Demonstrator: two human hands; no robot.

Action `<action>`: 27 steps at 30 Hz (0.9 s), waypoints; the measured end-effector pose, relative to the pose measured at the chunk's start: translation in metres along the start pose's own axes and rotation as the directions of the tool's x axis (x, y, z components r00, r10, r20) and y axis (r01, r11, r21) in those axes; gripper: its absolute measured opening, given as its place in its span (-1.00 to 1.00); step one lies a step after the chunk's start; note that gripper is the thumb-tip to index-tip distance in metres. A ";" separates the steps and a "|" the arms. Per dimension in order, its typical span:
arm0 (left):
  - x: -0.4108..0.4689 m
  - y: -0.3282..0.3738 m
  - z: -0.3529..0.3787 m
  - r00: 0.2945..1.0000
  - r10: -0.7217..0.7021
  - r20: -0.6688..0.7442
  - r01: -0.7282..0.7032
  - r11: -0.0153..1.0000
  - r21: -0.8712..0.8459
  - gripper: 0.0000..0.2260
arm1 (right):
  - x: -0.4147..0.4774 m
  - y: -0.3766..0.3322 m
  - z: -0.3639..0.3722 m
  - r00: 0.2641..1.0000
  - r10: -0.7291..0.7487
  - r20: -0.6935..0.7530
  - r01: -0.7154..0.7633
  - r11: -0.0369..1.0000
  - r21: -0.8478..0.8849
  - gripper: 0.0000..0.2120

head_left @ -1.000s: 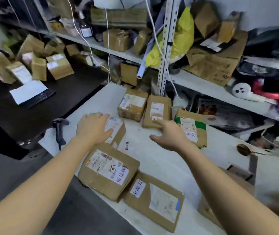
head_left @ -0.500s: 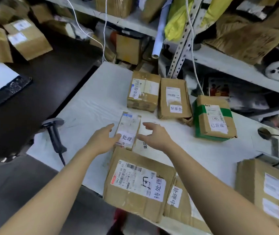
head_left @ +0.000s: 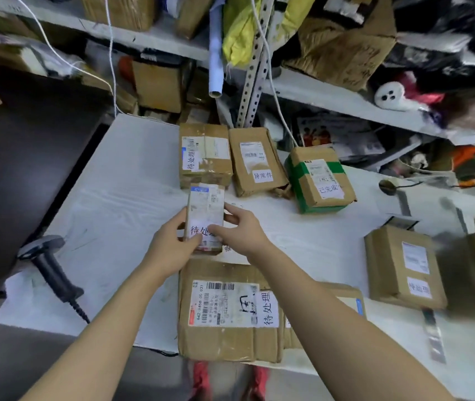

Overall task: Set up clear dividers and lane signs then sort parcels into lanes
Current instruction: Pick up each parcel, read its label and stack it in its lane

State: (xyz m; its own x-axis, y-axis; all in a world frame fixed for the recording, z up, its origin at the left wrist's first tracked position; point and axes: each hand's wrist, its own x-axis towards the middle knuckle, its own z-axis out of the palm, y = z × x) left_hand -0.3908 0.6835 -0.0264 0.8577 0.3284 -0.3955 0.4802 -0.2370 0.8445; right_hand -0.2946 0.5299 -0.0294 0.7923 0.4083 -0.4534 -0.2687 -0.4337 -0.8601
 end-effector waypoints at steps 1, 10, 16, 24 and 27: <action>0.000 0.009 0.001 1.000 0.017 -0.007 -0.016 1.000 0.012 -0.42 | -0.005 -0.004 -0.005 1.000 -0.014 -0.023 0.015 1.000 0.027 -0.38; -0.028 0.115 0.051 0.978 0.208 0.019 -0.209 0.974 0.090 -0.47 | -0.079 -0.045 -0.100 0.972 -0.145 -0.185 0.168 0.980 0.111 -0.50; -0.048 0.170 0.139 0.941 0.309 0.141 -0.315 0.949 0.024 -0.55 | -0.134 -0.031 -0.201 0.958 -0.120 -0.259 0.160 0.977 0.139 -0.37; -0.072 0.206 0.288 0.928 0.308 0.208 -0.301 0.951 -0.064 -0.52 | -0.179 0.047 -0.332 0.936 -0.125 -0.329 0.187 0.969 0.164 -0.33; -0.076 0.212 0.335 0.930 0.289 0.228 -0.284 0.957 -0.055 -0.58 | -0.182 0.077 -0.368 0.931 -0.143 -0.337 0.197 0.971 0.133 -0.35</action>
State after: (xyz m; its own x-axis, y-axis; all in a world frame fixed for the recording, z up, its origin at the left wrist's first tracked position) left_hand -0.2927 0.3017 0.0614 0.9781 0.0284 -0.2062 0.2061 -0.2694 0.9407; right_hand -0.2577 0.1263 0.0730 0.9603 0.1709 -0.2205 -0.1778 -0.2341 -0.9558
